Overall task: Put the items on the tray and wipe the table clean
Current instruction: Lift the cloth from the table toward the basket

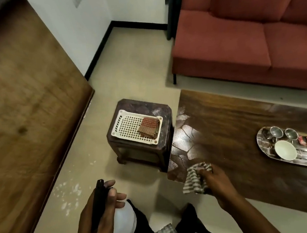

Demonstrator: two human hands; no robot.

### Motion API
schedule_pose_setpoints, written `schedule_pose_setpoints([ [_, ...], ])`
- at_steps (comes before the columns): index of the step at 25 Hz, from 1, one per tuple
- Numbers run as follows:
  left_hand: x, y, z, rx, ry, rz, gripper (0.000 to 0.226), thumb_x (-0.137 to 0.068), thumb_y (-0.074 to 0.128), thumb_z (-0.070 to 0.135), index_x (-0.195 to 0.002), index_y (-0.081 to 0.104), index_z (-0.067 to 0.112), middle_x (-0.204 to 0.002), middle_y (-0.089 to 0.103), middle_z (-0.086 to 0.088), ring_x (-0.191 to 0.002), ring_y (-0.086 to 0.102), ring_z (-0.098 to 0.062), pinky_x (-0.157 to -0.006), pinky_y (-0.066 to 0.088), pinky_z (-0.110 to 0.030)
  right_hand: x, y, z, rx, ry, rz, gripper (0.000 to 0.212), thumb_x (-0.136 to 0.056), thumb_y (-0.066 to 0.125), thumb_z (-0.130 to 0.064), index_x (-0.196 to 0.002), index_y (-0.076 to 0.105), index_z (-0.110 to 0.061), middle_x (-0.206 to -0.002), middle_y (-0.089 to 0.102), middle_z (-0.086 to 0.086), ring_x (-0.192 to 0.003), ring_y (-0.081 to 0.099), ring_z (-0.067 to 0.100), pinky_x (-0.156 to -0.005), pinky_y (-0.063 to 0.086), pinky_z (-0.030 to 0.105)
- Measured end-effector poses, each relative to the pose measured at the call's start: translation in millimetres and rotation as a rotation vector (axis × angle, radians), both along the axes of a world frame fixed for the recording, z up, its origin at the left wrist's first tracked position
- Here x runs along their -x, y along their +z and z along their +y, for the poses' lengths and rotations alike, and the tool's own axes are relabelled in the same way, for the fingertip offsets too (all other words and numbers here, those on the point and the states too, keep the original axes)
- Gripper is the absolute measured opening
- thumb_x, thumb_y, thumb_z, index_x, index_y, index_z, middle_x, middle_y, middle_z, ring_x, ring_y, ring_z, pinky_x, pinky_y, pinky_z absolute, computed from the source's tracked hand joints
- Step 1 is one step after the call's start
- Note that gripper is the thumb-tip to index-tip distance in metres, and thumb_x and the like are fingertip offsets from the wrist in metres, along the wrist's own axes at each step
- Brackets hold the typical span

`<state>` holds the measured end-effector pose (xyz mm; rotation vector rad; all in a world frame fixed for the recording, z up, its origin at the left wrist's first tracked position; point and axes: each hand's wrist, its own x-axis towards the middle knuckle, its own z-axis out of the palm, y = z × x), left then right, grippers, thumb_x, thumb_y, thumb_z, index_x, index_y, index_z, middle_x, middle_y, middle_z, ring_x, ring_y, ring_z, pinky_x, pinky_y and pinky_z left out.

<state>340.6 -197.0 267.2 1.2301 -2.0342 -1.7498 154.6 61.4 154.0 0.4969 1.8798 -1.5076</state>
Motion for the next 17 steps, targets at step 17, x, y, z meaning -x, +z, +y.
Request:
schedule_pose_setpoints([
  [17,96,-16,-199,0.232,-0.313,0.133,0.016,-0.104,0.06,0.053,-0.112,0.058,0.068,-0.114,0.068,0.04,-0.113,0.062,0.018,-0.092,0.045,-0.01,39,9,-196,0.342,-0.234,-0.191,0.053,-0.09,0.069,0.004,-0.141,0.059,-0.006,-0.132,0.072,0.026,-0.127,0.066,0.048,-0.109,0.05,0.066],
])
